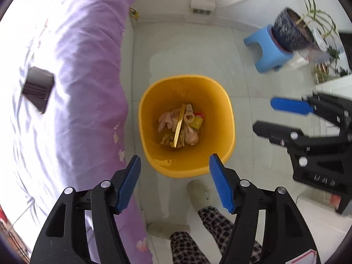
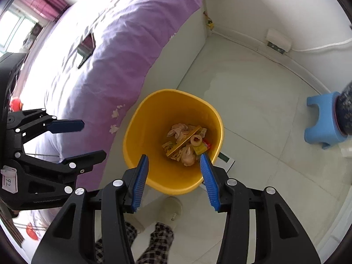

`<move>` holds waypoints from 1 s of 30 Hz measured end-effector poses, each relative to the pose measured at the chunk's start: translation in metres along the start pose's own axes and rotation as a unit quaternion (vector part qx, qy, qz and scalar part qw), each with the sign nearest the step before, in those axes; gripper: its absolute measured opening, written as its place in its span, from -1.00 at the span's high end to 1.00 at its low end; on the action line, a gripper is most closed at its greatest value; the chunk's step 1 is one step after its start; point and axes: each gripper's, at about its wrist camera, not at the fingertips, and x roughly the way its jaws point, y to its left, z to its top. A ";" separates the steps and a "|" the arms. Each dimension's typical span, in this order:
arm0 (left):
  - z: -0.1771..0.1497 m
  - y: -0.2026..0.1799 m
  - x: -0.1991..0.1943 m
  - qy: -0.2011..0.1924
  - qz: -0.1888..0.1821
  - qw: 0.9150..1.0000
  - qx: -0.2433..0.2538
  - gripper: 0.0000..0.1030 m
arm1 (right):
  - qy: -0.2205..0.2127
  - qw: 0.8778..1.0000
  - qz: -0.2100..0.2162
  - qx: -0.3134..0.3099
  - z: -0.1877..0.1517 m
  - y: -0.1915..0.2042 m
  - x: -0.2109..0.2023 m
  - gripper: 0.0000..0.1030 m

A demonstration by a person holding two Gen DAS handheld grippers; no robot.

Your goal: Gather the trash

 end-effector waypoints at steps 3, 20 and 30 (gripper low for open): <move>-0.008 0.000 -0.027 -0.020 0.000 1.000 -0.011 -0.26 | -0.008 1.000 -0.009 0.023 -0.009 0.011 -0.026 0.02; -0.066 -0.006 -0.169 -0.112 0.018 0.992 -0.056 -0.48 | -0.058 0.990 -0.104 0.069 -0.067 0.080 -0.159 -0.06; -0.075 -0.007 -0.185 -0.124 0.026 0.989 -0.070 -0.48 | -0.067 0.989 -0.097 0.085 -0.074 0.086 -0.174 -0.06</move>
